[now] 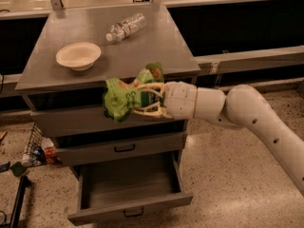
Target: Pick green rice chip bag from bottom drawer and place on counter
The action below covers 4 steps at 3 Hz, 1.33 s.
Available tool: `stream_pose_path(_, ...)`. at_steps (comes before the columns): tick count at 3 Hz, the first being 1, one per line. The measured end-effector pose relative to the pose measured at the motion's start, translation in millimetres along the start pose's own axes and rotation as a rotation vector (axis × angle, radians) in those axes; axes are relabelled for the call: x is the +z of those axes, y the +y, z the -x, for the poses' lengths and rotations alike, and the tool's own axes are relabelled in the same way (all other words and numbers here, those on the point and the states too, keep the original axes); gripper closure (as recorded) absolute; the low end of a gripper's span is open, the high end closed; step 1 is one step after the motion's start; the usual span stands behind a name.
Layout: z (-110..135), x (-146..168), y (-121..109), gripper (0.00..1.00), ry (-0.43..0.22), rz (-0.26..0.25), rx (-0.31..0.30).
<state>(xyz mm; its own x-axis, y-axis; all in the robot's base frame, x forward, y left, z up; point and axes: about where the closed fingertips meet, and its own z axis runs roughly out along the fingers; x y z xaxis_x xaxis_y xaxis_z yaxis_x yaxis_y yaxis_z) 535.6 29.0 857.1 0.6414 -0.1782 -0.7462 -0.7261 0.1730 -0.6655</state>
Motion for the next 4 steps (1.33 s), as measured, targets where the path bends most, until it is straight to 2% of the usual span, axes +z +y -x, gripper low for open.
stream_pose_path(1, 2, -3, -9, 1.00, -0.002, -0.013, -0.012)
stream_pose_path(2, 6, -2, -15, 1.00, 0.012, 0.004, -0.032)
stream_pose_path(3, 11, -8, -48, 1.00, 0.078, 0.050, -0.059)
stream_pose_path(4, 2, -20, -115, 1.00, 0.167, 0.075, -0.101)
